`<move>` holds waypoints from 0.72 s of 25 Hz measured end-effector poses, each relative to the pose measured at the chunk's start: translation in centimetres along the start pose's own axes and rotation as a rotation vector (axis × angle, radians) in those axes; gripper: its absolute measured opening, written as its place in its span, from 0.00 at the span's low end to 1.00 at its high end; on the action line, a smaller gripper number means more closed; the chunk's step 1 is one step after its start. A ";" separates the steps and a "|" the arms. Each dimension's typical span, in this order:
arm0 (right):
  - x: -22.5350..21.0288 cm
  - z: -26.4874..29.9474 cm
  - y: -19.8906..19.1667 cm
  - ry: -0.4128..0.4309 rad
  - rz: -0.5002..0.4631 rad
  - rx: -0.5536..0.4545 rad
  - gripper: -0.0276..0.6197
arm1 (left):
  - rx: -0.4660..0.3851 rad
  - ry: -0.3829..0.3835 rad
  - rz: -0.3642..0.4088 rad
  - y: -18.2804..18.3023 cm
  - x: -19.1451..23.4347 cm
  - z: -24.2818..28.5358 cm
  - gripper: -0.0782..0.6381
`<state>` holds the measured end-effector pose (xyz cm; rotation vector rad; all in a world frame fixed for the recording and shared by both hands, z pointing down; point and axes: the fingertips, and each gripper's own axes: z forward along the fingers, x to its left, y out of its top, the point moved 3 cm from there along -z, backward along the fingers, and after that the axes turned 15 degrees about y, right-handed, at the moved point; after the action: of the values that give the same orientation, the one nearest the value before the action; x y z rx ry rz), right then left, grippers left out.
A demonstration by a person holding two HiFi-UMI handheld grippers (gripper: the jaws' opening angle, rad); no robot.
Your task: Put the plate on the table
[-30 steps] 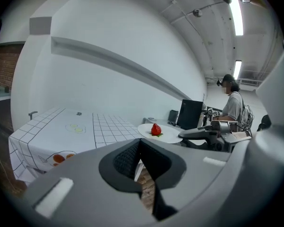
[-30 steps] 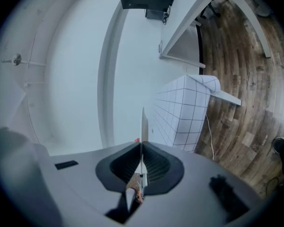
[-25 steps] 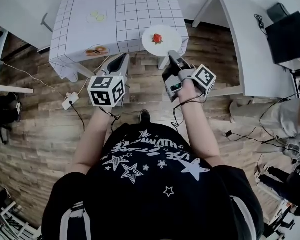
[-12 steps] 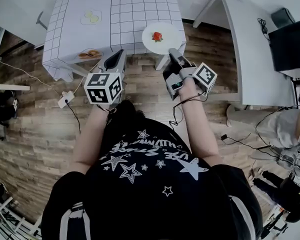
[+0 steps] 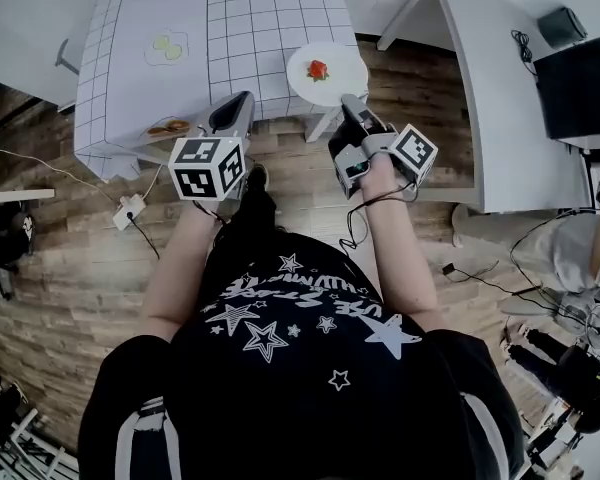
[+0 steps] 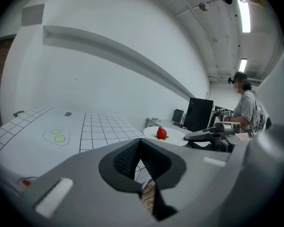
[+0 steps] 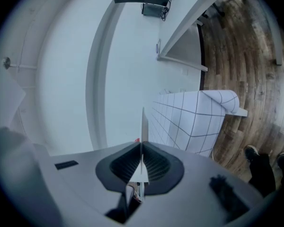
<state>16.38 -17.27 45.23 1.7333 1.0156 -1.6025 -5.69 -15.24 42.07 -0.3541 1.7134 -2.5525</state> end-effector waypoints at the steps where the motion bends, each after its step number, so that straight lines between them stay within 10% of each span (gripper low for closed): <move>1: -0.1 0.2 0.4 -0.001 0.000 -0.010 0.07 | 0.003 -0.005 0.000 0.1 0.1 0.5 0.12; 18: -2.9 8.3 5.3 -0.051 -0.046 -0.078 0.07 | 0.056 -0.110 0.044 4.0 3.2 12.5 0.12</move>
<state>16.16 -27.46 46.54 1.6198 1.0859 -1.6057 -6.46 -28.68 43.48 -0.4404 1.5907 -2.4947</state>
